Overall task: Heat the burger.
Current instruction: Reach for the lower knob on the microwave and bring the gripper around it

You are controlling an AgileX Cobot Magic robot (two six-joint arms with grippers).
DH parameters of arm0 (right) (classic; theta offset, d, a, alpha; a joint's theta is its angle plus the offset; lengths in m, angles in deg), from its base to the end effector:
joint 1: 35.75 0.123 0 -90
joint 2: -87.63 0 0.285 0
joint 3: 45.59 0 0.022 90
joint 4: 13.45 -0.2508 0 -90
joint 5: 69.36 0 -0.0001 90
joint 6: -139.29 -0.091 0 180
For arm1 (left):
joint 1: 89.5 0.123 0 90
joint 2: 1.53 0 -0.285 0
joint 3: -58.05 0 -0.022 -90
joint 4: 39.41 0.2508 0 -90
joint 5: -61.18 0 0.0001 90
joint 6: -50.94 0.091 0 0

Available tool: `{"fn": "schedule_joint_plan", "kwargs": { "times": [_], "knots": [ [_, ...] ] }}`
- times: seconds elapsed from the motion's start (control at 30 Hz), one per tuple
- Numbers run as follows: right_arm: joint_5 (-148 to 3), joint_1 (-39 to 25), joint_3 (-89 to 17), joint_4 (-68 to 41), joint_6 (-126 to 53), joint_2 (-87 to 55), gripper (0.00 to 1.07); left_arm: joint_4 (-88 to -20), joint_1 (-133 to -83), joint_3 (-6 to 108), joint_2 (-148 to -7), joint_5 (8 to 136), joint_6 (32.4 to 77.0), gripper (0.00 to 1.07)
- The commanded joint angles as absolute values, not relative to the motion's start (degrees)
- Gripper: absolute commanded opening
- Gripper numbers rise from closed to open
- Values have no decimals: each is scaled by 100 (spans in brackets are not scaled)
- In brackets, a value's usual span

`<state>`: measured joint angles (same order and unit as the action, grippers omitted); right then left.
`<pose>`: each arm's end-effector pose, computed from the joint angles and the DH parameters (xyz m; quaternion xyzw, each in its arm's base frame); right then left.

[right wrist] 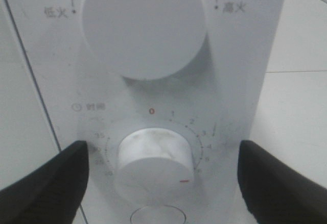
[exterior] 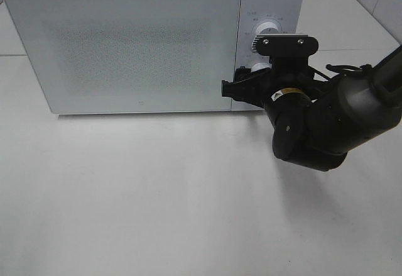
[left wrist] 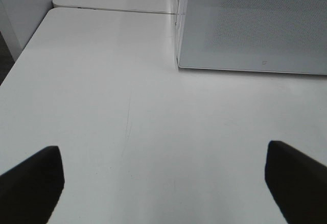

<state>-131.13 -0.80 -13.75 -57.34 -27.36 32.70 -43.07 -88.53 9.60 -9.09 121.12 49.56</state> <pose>0.3207 0.1563 0.1171 0.0417 0.7690 -0.0043 0.6379 -0.0051 -0.0051 0.2792 -0.0163 0.8472 -0.0338 0.5299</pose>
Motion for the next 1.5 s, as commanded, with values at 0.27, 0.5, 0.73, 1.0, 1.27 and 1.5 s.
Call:
{"fn": "schedule_joint_plan", "kwargs": {
  "times": [0.27,0.5,0.73,1.0,1.27,1.5],
  "knots": [
    [-13170,-103,-1598,-5665,-2793,3385,76,-4330,-8847,954,-789,12060,4962,100],
    [-13233,-86,-1598,-5671,-2747,3385,71,-4330,-8847,954,-789,12060,4962,100],
    [-13422,-86,-1598,-5677,-2753,3385,46,-4330,-8847,954,-789,12060,4962,100],
    [-13445,-86,-1598,-5671,-2753,3385,10,-4330,-8847,954,-789,12060,4962,100],
    [-13485,-86,-1598,-5654,-2890,3385,11,-4330,-8847,954,-789,12060,4962,100],
    [-13794,-86,-1598,-5631,-2970,3385,11,-4330,-8847,954,-789,12060,4962,100]
  ]
}}
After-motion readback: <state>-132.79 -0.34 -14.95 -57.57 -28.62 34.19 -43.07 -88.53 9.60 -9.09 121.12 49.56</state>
